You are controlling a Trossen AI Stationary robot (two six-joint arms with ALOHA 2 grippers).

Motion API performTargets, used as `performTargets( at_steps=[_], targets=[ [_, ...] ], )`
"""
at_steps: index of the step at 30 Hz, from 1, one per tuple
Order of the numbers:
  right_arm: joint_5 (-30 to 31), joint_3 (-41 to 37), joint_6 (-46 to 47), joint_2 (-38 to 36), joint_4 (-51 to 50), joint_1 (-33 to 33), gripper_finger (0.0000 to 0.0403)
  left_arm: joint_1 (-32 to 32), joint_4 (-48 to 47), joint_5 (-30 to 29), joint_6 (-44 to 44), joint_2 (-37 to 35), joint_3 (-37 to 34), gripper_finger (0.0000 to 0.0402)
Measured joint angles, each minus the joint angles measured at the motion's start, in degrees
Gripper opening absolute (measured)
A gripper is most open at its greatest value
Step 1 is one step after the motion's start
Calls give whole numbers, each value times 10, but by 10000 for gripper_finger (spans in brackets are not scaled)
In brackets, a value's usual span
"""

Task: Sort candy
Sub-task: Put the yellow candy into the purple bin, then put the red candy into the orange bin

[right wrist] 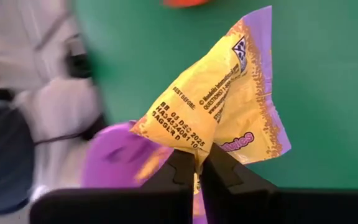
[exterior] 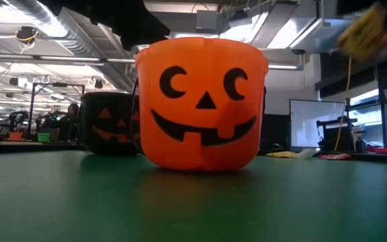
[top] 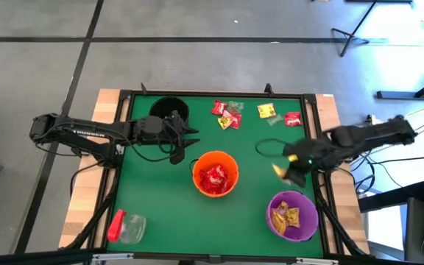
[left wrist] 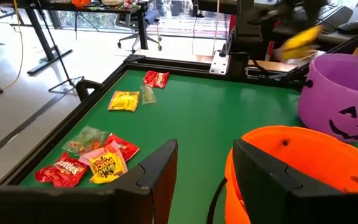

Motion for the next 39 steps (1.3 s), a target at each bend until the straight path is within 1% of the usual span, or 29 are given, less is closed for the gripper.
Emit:
performTargets(
  at_steps=[5,8,10,13,16,19,23,26,27,29,32,35,37,39],
  targets=[
    [29,0,94,-4,80,155,8,0,0,0,-19,0,0,149],
    [31,0,158,14,94,244,9,0,1,0,-30,0,0,149],
    [50,0,194,29,91,294,9,0,1,0,-31,0,0,149],
    [86,0,228,52,91,341,20,0,1,0,-31,0,0,149],
    [100,0,249,73,92,355,48,0,1,0,-30,0,0,149],
    [100,0,252,86,92,354,88,0,1,0,-30,0,0,149],
    [99,0,246,84,93,347,139,0,1,0,-30,0,0,149],
    [98,0,223,81,92,322,164,0,1,0,-30,0,0,149],
    [104,1,208,79,91,311,169,0,1,0,-30,0,0,149],
    [133,7,172,73,86,285,175,0,1,0,-29,0,0,149],
    [192,18,99,72,83,224,178,0,1,0,-26,0,0,149],
    [235,27,36,73,76,141,178,0,1,0,-26,0,0,149],
    [240,28,0,75,72,72,179,0,1,0,-26,0,0,149],
    [227,28,-35,80,63,-2,179,0,1,0,-25,0,0,149]
  ],
)
